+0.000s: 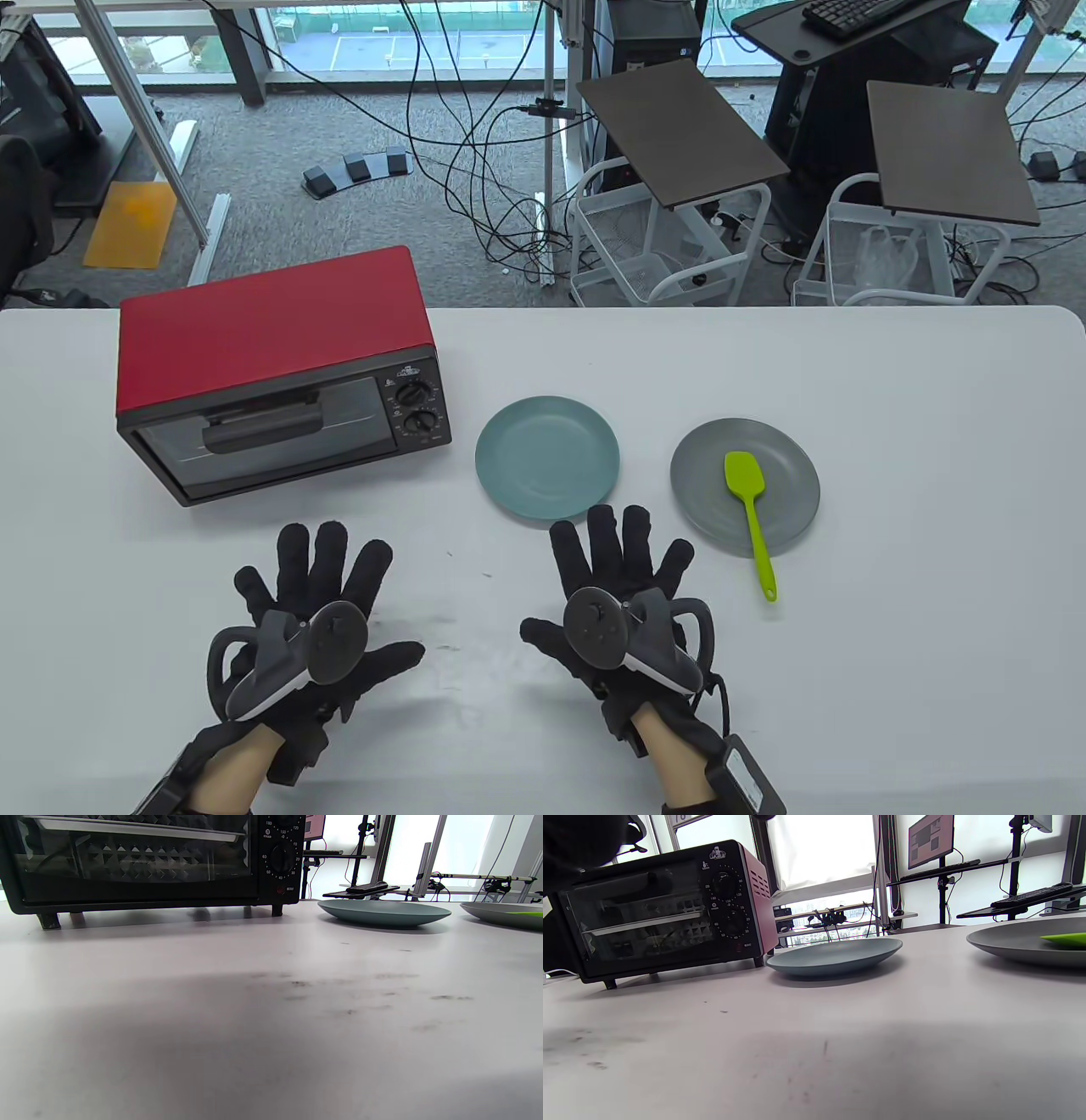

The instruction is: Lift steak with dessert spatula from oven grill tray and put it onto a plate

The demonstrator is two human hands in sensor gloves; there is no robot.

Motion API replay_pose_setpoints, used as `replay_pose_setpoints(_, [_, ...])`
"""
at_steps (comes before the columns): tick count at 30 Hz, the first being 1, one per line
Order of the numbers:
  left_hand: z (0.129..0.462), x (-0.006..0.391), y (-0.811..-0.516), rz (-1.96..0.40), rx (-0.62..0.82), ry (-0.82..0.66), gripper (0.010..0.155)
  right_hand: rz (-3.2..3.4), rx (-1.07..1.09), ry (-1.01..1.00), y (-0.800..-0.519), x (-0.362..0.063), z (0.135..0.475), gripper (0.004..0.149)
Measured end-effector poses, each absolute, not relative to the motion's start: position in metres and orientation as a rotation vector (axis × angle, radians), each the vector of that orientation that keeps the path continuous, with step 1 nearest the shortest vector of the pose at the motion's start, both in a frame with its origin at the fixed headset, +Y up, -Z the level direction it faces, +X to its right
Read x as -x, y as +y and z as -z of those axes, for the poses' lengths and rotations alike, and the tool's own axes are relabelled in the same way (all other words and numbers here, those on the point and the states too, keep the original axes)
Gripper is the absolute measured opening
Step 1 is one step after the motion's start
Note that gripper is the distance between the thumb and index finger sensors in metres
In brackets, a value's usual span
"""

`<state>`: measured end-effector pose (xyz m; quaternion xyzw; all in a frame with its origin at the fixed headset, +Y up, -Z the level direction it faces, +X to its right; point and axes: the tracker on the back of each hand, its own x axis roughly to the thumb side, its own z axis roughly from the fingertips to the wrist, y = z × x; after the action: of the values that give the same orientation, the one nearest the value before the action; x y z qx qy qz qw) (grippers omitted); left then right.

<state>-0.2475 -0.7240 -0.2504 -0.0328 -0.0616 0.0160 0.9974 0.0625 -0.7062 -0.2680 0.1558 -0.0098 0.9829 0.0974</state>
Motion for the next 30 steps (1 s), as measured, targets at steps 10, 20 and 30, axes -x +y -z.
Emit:
replay_pose_setpoints(10, [0.253,0.256,-0.711,-0.09,0.011,-0.037,0.107,-2.94,-0.417,-0.055,-0.703,-0.066,0.267,0.103])
replay_pose_setpoints(20, [0.258,0.277,-0.694,-0.234,-0.031,0.061,0.107,-2.936,-0.448,-0.043,-0.703,-0.065,0.266,0.103])
replay_pose_setpoints(30, [0.261,0.329,-0.67,-0.719,-0.126,0.229,0.11,-2.922,-0.423,-0.039,-0.704,-0.066,0.268,0.103])
